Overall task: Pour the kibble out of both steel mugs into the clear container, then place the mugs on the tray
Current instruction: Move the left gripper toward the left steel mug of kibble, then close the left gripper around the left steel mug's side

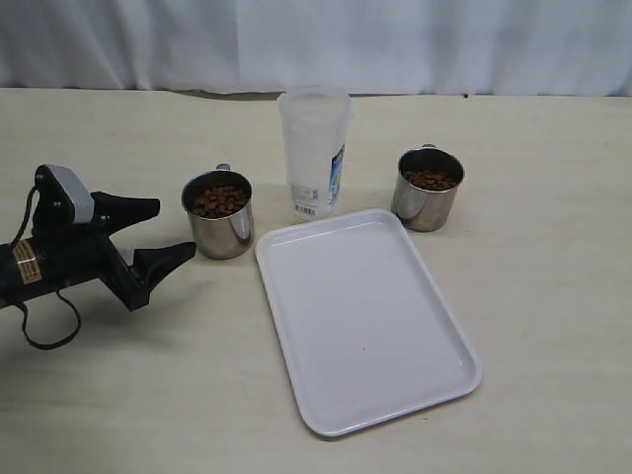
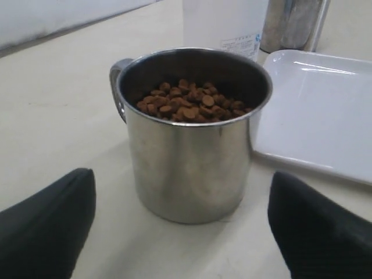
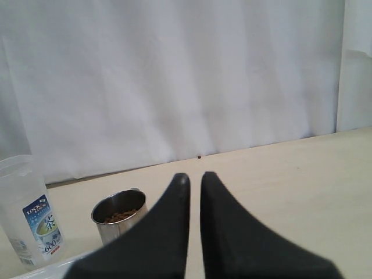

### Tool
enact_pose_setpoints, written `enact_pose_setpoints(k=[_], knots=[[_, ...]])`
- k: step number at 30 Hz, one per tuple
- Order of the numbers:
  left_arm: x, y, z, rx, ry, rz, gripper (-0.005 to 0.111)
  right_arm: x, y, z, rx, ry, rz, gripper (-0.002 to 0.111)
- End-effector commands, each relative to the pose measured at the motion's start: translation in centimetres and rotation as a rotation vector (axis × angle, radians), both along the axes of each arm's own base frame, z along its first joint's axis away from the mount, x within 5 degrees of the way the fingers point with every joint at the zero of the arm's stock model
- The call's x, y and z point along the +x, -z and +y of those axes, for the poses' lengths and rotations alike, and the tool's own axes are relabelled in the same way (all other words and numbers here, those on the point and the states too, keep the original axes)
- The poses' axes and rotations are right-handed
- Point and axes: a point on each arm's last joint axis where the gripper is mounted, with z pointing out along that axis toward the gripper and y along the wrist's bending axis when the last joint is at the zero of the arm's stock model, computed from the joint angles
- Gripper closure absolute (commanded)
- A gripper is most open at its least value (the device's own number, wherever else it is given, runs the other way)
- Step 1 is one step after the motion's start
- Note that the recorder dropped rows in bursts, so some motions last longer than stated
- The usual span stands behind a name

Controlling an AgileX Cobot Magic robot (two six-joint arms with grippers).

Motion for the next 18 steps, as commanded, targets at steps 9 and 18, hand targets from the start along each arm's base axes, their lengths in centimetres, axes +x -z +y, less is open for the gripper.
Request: enact_pose_setpoints(k=[9,18], knots=[[1.5,0.7,-2.5,-0.027,0.045,-0.017,0.047,0.0,0.1,0.0,-0.004,-0.002,-0.002,0.103],[3.8,1.2,-3.6,-0.041,0.052,-0.054,0.047,0.0,0.1,0.0,-0.004,-0.002,-0.002,0.103]])
